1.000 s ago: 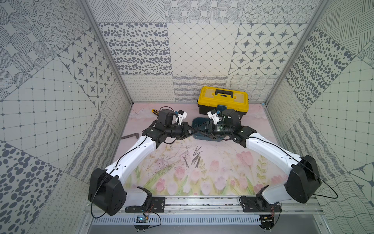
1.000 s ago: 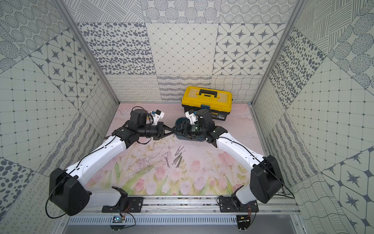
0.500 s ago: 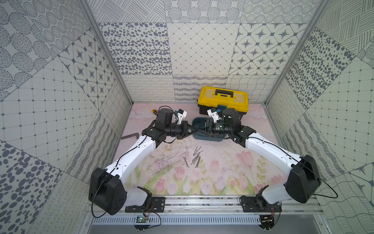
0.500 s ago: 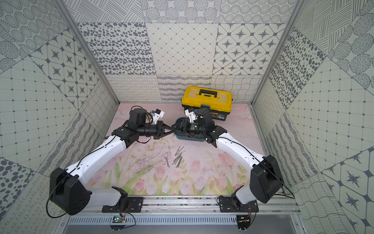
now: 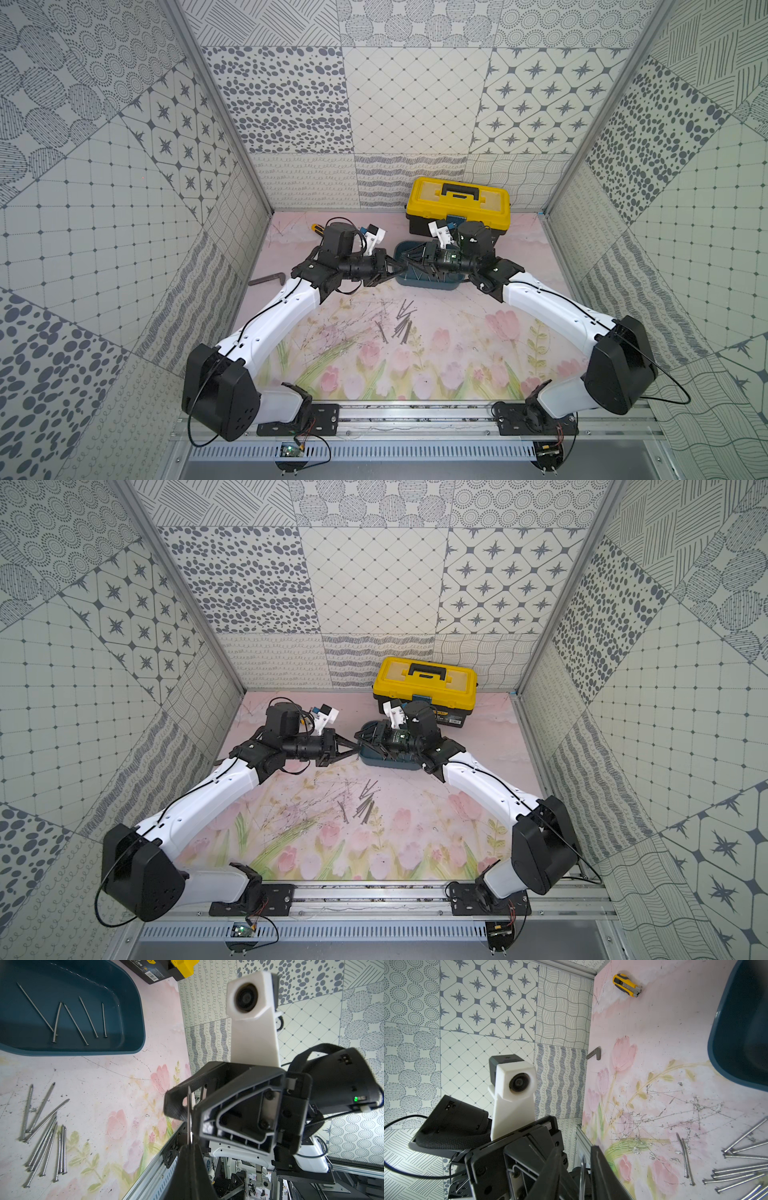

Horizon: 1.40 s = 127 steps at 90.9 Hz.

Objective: Put the nails on the desktop into the storage box
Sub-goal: Pick up the nail from the center of the board.

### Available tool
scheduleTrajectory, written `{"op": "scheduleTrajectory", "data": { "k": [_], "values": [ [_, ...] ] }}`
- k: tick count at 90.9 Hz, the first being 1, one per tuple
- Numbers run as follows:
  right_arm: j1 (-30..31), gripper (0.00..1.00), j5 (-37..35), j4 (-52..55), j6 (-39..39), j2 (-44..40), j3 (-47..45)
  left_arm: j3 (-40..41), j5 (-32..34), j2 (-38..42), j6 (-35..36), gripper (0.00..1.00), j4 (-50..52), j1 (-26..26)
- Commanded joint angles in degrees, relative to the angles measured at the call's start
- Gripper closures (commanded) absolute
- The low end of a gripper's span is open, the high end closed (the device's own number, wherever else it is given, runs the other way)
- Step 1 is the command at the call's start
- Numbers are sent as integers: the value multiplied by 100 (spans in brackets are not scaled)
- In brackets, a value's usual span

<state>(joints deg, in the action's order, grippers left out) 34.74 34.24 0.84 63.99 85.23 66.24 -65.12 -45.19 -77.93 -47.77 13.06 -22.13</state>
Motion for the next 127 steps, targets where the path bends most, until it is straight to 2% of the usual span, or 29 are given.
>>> {"op": "scheduleTrajectory", "data": {
  "k": [1,15,26,32,36,42,63,76,81,99,127],
  "values": [
    [-4,81,-68,-228,-6,86,-63,7,-191,32,11,100,-348,27],
    [-7,100,-135,-54,-110,95,25,37,-165,78,-13,100,-352,63],
    [-22,100,-216,383,-397,96,220,51,-236,116,-80,99,-361,157],
    [-90,100,-266,694,-581,99,320,61,-247,176,-122,70,-373,253],
    [-149,100,-316,980,-759,107,442,69,-223,233,-128,57,-347,335],
    [-252,100,-458,1504,-1046,149,663,62,-174,342,-124,44,-238,473],
    [-875,100,-1166,3595,-2532,869,2011,-33,367,541,440,32,700,596],
    [-1112,100,-1856,4458,-3343,1562,2807,-130,1242,623,1026,26,1867,596],
    [-1135,100,-2101,4698,-3592,1840,3095,-105,1620,657,1212,20,2167,595],
    [-1145,100,-2711,5014,-4155,2542,3738,107,1932,720,1551,9,2479,596],
    [-1141,100,-3142,5095,-4643,3132,3817,394,2286,854,1739,2,2427,596]
  ]
}}
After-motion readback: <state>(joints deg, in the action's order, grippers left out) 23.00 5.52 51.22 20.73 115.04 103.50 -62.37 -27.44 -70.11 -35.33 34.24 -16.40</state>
